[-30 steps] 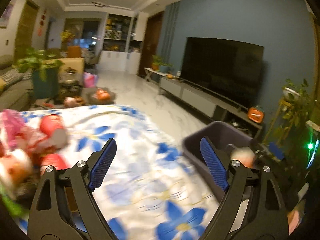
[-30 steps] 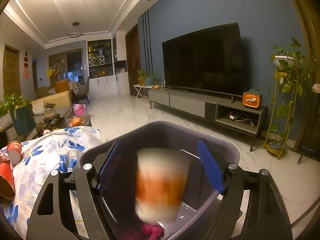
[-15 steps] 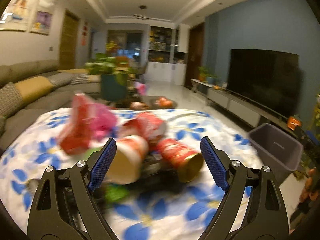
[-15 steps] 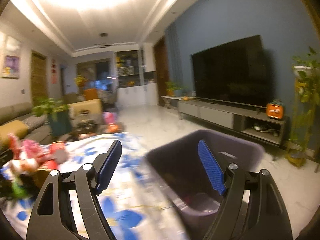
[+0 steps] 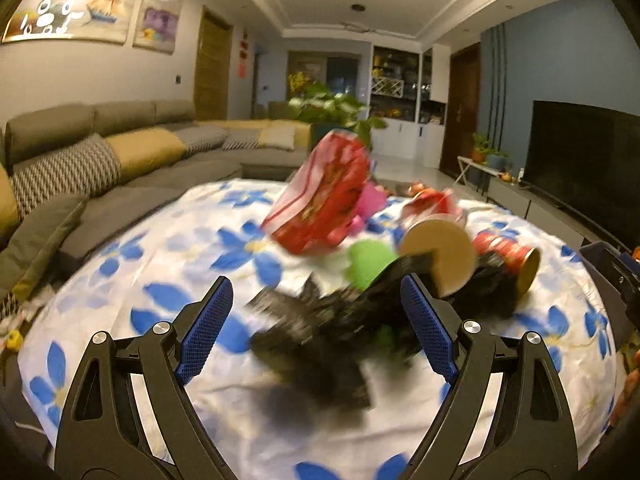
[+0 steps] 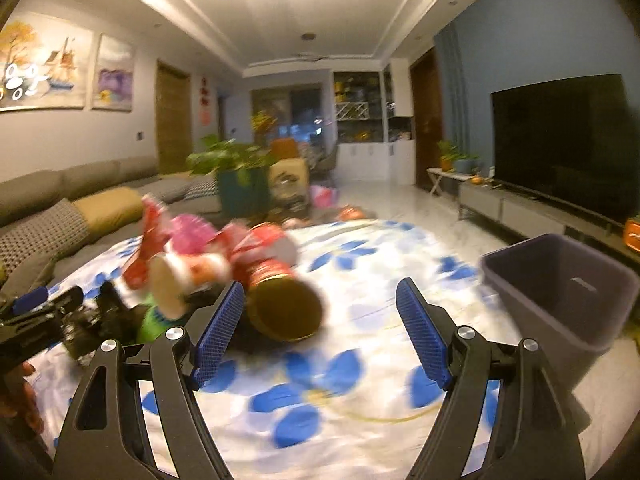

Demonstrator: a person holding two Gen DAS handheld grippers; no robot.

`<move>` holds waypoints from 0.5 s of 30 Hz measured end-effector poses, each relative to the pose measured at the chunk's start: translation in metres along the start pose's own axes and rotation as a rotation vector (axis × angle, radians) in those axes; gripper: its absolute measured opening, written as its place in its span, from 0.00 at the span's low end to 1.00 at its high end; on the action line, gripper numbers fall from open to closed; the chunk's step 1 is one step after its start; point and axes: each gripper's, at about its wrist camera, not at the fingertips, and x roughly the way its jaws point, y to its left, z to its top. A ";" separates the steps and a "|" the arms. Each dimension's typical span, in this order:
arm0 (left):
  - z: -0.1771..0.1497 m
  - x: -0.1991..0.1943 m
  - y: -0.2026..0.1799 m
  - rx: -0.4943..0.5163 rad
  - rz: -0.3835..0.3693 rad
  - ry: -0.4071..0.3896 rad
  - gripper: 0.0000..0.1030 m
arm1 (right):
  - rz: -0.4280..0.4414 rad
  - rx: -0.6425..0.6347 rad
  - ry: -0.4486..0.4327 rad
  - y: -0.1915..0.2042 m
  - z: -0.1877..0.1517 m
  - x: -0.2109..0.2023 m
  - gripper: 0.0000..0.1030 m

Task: Collect trash
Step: 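Return to the table and grasp black plastic bags with both tools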

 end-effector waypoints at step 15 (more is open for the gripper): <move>-0.020 0.041 0.019 -0.015 -0.167 0.135 0.54 | 0.063 -0.041 0.077 0.055 -0.015 0.040 0.63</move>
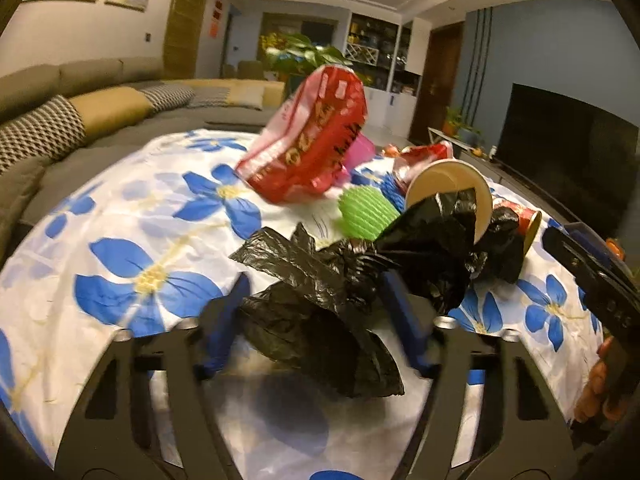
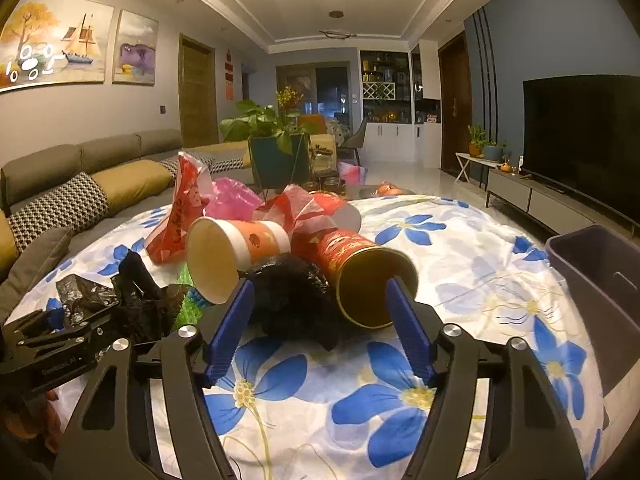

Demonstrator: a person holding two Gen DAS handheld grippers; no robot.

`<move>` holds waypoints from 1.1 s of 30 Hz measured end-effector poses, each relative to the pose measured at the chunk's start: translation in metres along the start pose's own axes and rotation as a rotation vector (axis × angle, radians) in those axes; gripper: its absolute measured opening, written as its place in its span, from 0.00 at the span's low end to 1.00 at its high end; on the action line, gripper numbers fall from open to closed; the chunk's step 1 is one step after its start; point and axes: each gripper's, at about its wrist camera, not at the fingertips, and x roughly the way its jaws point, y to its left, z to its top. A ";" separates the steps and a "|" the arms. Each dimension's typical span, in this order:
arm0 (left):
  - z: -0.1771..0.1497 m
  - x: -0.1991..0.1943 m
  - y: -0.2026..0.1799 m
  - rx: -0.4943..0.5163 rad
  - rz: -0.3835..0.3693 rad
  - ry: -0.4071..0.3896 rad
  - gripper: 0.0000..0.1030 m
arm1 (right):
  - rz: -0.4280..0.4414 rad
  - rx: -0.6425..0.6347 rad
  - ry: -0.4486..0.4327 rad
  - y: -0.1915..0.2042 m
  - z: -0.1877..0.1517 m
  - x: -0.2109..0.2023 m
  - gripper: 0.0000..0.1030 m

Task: Collect trash
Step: 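Return to the table and grasp black plastic bags with both tools, then carry the black bags over the grey bin and open both tools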

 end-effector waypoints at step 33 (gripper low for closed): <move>0.030 -0.055 0.011 -0.061 0.004 -0.142 0.00 | 0.194 -0.013 0.036 0.006 0.009 -0.020 0.01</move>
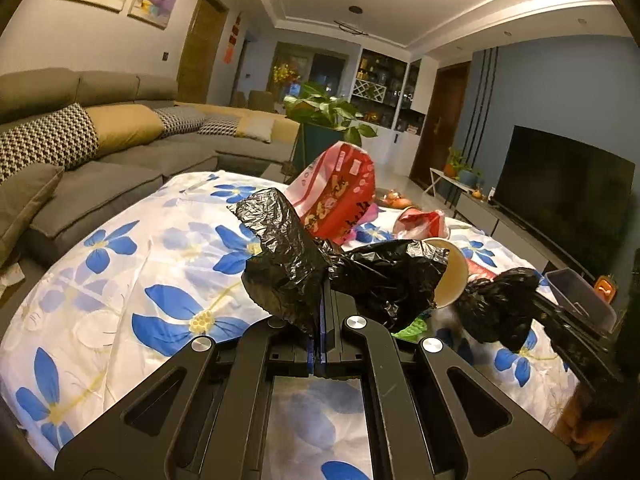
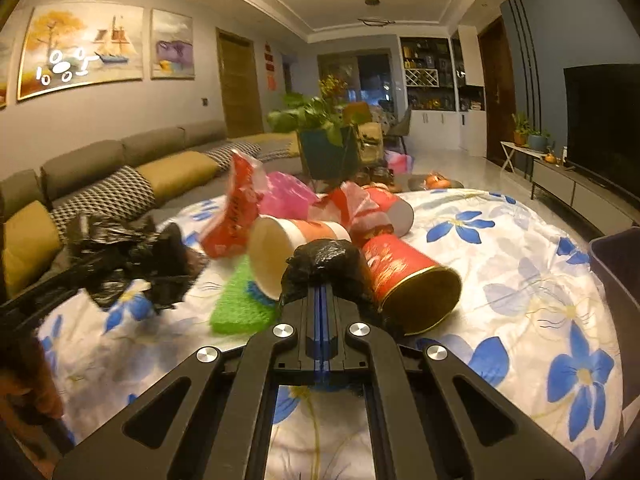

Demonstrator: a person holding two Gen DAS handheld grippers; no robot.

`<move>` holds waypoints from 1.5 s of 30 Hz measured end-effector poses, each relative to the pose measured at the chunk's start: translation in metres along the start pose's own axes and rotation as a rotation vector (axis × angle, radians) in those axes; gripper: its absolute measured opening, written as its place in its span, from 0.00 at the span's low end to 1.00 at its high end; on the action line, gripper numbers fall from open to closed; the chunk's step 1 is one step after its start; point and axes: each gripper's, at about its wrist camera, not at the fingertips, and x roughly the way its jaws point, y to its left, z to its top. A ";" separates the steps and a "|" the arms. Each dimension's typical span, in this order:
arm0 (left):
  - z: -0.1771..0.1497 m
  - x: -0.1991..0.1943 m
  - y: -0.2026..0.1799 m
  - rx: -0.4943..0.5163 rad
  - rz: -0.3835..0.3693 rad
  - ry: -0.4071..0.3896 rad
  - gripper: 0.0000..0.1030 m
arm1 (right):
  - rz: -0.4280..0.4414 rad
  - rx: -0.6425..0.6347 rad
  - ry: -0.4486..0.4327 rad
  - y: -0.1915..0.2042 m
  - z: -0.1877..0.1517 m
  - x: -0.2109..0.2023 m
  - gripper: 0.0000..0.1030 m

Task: Collect trash
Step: 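Carry the black bags over the grey bin and open both tools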

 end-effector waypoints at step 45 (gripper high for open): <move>0.035 0.023 -0.234 0.367 -0.367 -0.057 0.00 | -0.349 0.074 -0.231 -0.140 0.038 -0.134 0.01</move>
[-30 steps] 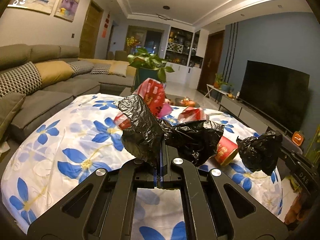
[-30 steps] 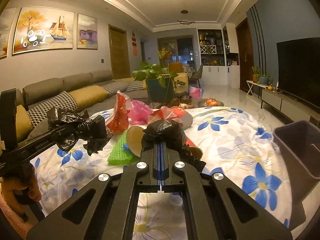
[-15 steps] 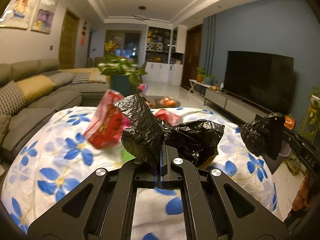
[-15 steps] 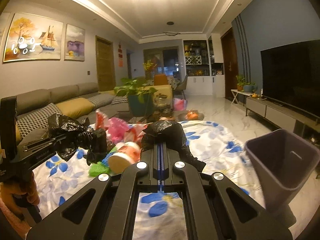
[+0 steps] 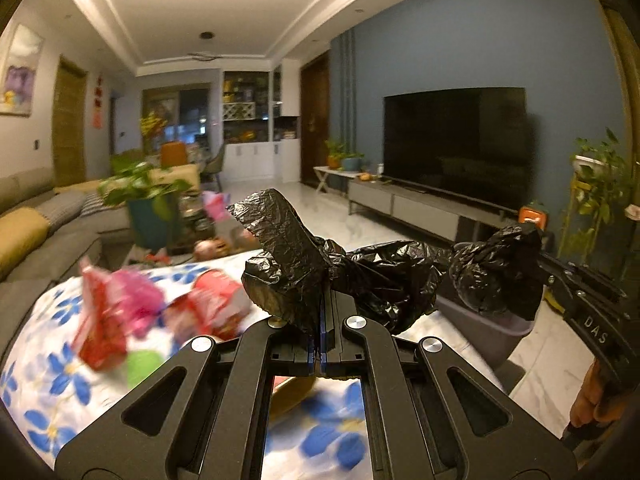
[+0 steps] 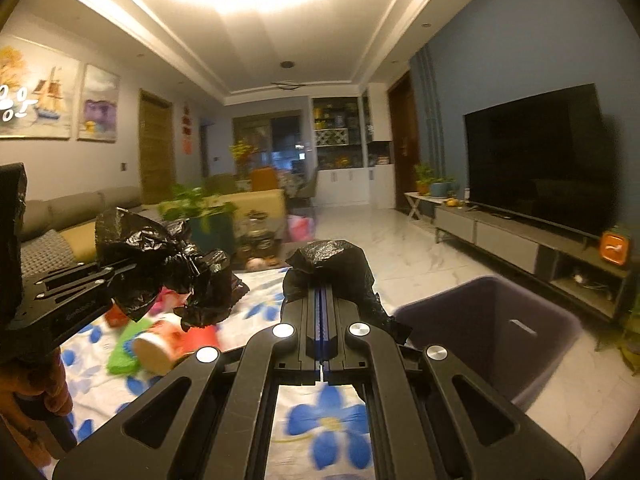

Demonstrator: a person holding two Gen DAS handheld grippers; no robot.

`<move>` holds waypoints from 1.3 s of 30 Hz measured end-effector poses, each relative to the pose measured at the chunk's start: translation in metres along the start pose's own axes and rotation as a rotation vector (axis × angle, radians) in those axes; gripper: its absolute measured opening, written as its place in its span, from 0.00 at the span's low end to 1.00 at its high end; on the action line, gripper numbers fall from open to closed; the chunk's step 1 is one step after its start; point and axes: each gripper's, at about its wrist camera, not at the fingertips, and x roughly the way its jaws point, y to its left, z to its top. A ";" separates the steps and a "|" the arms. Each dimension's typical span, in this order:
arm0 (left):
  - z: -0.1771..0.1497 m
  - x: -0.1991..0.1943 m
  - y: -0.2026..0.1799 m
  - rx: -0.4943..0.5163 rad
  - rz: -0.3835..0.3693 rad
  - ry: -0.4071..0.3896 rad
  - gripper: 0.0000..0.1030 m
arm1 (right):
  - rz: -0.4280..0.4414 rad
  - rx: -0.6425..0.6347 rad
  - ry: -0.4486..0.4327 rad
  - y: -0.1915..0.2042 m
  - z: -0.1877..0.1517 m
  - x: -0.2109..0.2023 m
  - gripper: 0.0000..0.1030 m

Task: Collect trash
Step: 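Carry the black bags over the grey bin and open both tools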

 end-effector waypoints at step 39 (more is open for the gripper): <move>0.012 0.151 -0.178 0.066 -0.265 0.072 0.01 | -0.337 0.108 0.042 -0.139 -0.012 0.029 0.01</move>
